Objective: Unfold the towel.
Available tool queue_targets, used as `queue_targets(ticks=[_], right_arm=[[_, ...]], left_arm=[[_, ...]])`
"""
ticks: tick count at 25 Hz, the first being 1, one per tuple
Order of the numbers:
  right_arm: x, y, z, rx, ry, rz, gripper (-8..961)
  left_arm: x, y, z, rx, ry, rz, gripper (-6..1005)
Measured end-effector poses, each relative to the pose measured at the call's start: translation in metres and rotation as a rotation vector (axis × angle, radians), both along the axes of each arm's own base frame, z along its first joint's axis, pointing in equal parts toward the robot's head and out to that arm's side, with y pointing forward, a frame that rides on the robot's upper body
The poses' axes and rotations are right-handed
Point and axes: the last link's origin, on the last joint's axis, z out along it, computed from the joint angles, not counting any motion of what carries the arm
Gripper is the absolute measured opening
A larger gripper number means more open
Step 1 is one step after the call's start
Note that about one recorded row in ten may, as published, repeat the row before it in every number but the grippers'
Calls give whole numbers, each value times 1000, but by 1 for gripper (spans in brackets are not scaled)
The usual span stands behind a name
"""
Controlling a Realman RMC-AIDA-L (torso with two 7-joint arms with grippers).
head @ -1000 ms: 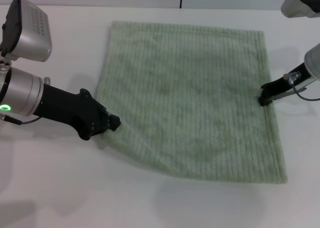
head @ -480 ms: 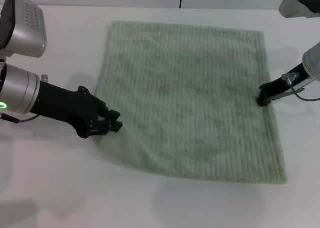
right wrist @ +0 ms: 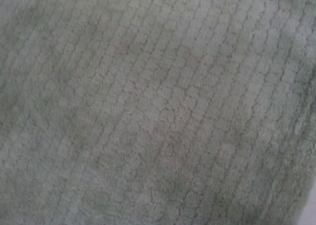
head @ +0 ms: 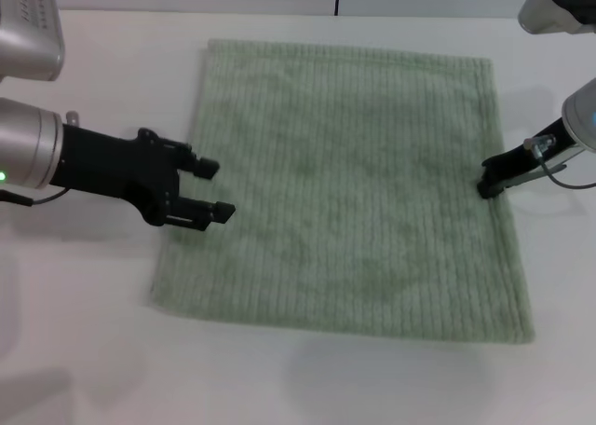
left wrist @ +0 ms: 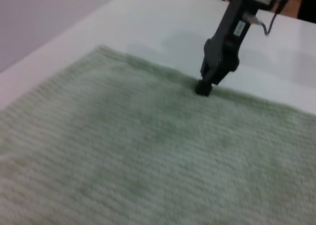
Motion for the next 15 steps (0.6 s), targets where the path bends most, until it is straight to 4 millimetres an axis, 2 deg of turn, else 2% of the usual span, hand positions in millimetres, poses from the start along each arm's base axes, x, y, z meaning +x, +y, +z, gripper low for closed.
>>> queue_targets(ticks=[6, 10, 13, 15], right_arm=[[-7, 6, 6, 23, -32, 15, -1], [-22, 16, 22, 105, -118, 67, -1], [-42, 22, 37, 181, -189, 133, -1], [-53, 24, 43, 212, -207, 174, -1]], left_arm=[[7, 7, -11, 24, -6, -34, 653], [11, 20, -14, 102, -17, -31, 654], [15, 31, -16, 160, -39, -20, 653], [16, 47, -17, 249, -70, 20, 653]])
